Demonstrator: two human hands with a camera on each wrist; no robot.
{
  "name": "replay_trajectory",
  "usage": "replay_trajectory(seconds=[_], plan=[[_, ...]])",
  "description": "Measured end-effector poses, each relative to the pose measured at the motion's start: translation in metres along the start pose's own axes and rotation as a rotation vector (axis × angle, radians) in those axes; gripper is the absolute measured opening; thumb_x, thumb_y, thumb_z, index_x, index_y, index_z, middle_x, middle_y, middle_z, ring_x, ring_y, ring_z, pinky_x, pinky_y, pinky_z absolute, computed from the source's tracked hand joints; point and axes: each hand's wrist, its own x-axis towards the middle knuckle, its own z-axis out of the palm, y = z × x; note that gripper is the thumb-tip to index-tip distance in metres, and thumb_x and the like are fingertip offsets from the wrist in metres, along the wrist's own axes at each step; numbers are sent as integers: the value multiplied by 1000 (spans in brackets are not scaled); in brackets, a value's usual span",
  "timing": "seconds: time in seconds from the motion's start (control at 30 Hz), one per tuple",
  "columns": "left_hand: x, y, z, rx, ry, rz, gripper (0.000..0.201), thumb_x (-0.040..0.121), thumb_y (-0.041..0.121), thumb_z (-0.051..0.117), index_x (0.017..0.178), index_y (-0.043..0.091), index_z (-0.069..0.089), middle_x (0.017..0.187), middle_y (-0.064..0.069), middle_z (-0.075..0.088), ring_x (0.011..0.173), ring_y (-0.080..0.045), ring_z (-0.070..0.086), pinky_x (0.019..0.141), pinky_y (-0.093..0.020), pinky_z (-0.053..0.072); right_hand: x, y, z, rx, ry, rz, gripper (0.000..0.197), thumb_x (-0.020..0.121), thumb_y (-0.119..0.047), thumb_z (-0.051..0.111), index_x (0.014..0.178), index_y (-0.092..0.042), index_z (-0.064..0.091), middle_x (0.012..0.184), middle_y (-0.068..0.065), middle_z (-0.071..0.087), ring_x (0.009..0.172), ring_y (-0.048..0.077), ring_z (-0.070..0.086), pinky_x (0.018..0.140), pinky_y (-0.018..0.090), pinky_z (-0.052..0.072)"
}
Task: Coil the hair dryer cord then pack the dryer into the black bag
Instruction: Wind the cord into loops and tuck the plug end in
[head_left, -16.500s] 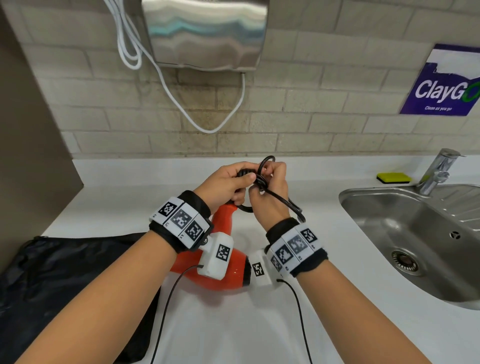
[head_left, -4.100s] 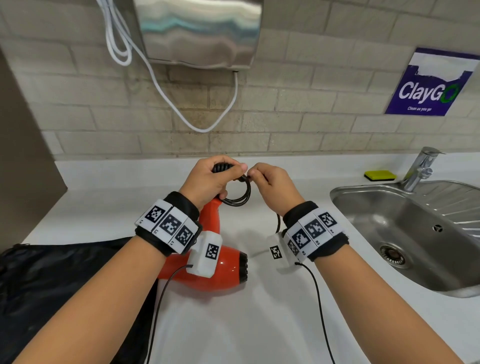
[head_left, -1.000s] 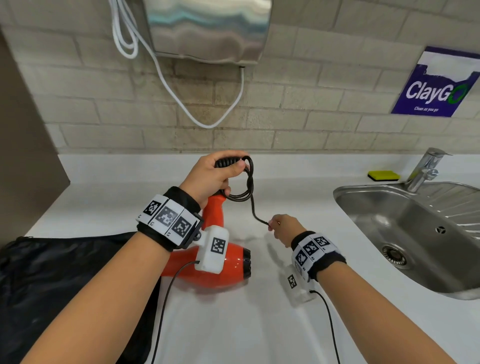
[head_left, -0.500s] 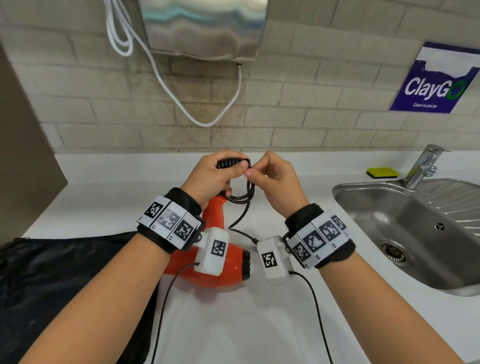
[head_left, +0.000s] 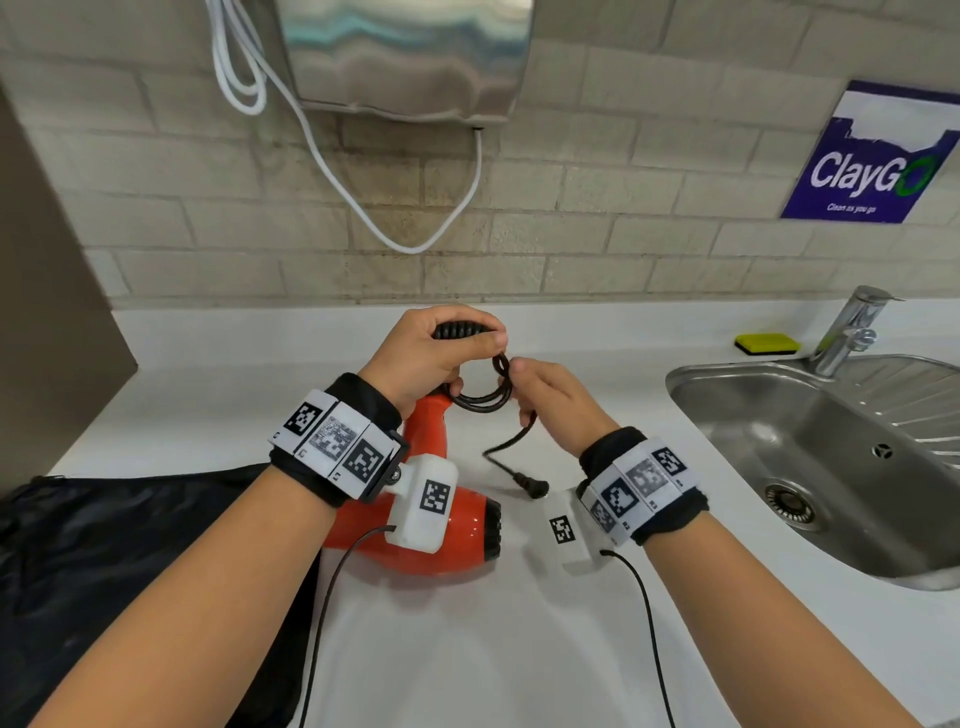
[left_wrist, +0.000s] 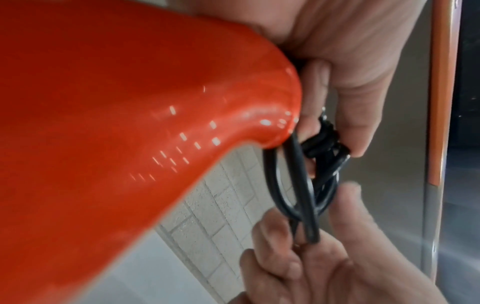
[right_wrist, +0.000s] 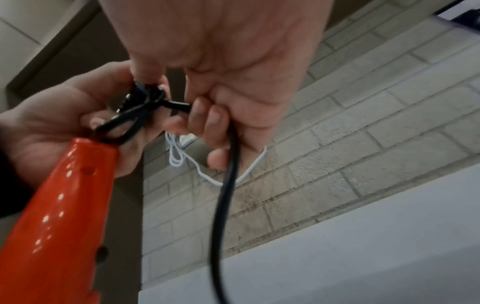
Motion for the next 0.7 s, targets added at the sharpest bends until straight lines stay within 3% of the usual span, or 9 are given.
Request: replay_trajectory(seconds=[0.13,0.23,0.3,0.37,0.47,0.57,0.7], plan=[[1,1,-5,-59,-31,-4,18,66,21,70,83,18,68,59,9,62,38,-5,39,46,-21,47,6,-2,-9,-42,99,-53,31,95,-17,42,65,-24,48,59,-6,41,47,-3,42,56,16,35],[2,3,-7,-98,-43,-20,10,76,11,65,86,14,66,58,8,63,42,-5,44,47,-20,49,8,-7,-10,-92,187,-77,33,94,-12,44,64,-25,48,56,-6,38,45,-1,39,48,12,33],[1,4,-8,-117,-42,-40,8,79,7,63,86,12,64,56,9,62,43,-4,42,43,-18,44,9,-10,-10,-140,246,-101,28,92,-12,47,66,-23,51,55,-8,41,48,-2,41,51,11,33],[0,5,-7,-107,-36,-53,8,75,14,66,82,13,64,53,10,59,40,-3,36,39,-16,35,11,-13,-8,-170,281,-103,21,91,-13,50,71,-18,53,54,-9,41,48,-4,42,51,10,34],[0,6,-4,1,7,-45,15,65,21,74,76,18,65,59,0,54,37,-5,32,36,-17,29,11,-19,-6,-182,345,-118,16,90,-13,52,77,-11,60,54,-10,43,49,-2,43,51,8,35],[1,4,-2,59,13,-42,10,75,10,71,79,19,67,61,-7,44,37,-7,31,37,-18,28,11,-28,-8,-185,432,-148,17,90,-13,52,80,-4,62,53,-10,43,48,-2,44,50,7,34],[1,3,2,83,-68,-63,19,77,8,69,92,20,69,65,-9,42,38,-7,31,37,-19,27,10,-41,-7,-154,466,-213,17,89,-11,52,77,-4,61,55,-10,46,51,-7,47,52,7,35]])
